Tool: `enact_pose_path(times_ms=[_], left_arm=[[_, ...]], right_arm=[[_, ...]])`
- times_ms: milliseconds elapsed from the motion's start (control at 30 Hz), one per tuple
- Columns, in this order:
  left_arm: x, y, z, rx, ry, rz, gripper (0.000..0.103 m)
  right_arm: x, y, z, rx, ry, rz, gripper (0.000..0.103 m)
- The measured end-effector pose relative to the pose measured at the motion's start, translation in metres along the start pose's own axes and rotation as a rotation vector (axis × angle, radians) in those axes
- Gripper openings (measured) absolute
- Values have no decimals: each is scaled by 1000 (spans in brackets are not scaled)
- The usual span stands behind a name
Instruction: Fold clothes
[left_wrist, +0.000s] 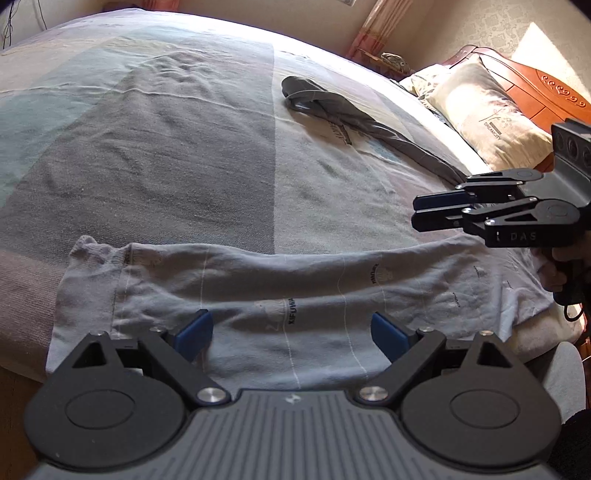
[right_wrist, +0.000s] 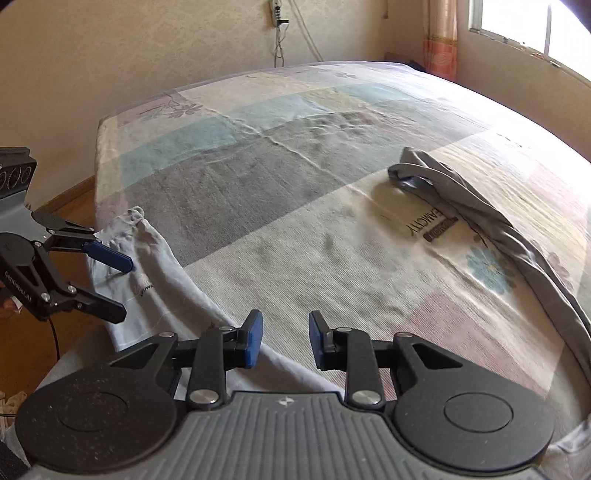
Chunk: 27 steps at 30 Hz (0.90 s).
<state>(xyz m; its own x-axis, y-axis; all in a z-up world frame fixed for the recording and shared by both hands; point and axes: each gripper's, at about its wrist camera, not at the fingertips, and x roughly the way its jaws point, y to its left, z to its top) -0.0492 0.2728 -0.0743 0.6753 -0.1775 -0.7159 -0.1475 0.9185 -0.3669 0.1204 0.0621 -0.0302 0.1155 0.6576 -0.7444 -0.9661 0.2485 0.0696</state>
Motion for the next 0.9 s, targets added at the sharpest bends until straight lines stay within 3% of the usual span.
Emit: enact_pose_path(times_ms=[200, 400, 433, 467, 500, 567, 667, 767, 900], left_arm=[[-8, 14, -1, -30, -9, 2, 92], [-9, 16, -4, -24, -28, -12, 92], [-9, 17, -4, -23, -31, -15, 92], [-10, 17, -5, -24, -31, -17, 92], [-10, 17, -4, -25, -32, -19, 92], [-12, 17, -2, -15, -45, 1, 92], [-17, 22, 6, 5, -77, 65, 92], [-22, 30, 10, -3, -83, 76, 92], [-34, 34, 9, -5, -117, 50, 92]], right_arm=[[59, 39, 25, -113, 51, 131, 32], [83, 64, 23, -221, 70, 154, 32], [83, 68, 22, -246, 71, 153, 28], [82, 71, 20, -271, 71, 153, 14], [81, 75, 19, -295, 72, 153, 8], [80, 82, 19, -348, 67, 126, 5], [84, 68, 31, -266, 37, 80, 5], [90, 54, 38, -181, 77, 120, 8], [75, 50, 36, -141, 33, 122, 17]])
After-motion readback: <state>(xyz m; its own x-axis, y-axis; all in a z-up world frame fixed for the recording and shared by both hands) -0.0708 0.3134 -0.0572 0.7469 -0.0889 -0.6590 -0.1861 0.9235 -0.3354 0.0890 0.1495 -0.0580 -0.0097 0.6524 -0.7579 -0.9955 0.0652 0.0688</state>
